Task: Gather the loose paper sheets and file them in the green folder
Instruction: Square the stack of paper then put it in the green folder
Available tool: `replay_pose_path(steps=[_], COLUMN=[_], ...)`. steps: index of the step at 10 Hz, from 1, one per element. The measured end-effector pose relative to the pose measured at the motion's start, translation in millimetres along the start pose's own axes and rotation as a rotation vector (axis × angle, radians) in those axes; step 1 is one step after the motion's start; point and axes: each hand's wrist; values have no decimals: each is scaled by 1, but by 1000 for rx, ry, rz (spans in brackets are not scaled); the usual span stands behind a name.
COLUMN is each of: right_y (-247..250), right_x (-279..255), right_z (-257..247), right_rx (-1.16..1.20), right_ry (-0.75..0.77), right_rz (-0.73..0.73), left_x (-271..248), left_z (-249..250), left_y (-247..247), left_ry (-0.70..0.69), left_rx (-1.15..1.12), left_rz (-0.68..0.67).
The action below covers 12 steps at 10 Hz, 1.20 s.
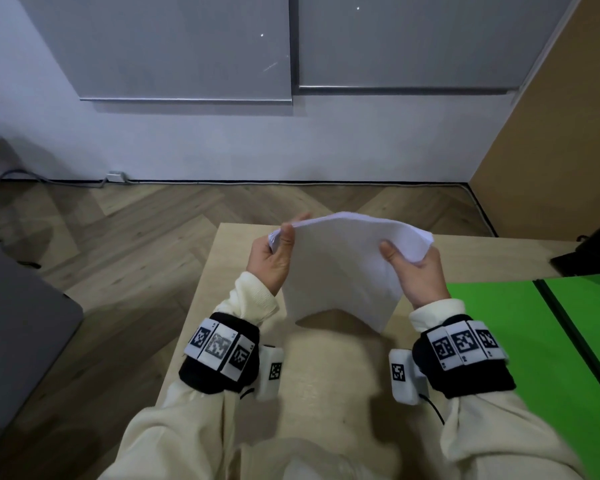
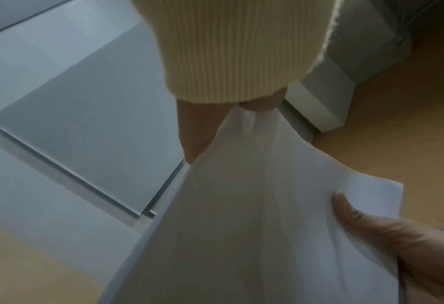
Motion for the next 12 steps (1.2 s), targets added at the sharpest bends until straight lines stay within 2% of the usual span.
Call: replay_pose_path(steps=[2,3,4,5,6,7,8,9,10,11,12], right_y=[-5,-6,-7,-14,-24,-28,-27,-27,-21,-11,1], right_x=[-10,-11,-12,-19,-18,-14,-13,-17,-22,-41,-62], right_z=[12,1,-7,6,33,43,38,23,18,34,63], right_rx=[-16,-38,-3,-14,-94,-109,-116,-66,21,-48,-85], right_ry=[-64,-61,13,-68,-220,-311,-305,-222,-212,-366,-519], right_rz=[-71,-55,-70,-129,-82,13,29,-13,-51,-193,-208], left_x=[-7,-9,-10,-11,-10,-14,-16,-13,-9,-10,-19], left_z=[-7,1,13,0,-30,-46,-46,-41,-39,-46,-52], left_y=[7,8,11,14,12,7,8,13,18,18,8], left_ry=[58,38,48,163,375,414,400,430,507,661,734], left_rx=[97,-1,-72,0,92,152,119,64,-30,-117,82], left_rz=[-10,-20,1,3,19,36,53,78,124,136,15])
Point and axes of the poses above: each hand's wrist, its own x-axis towards the middle knuckle, its own y-axis out of the back of the hand, z = x × y, and after that the axes turned 2 degrees about -z, right-handed
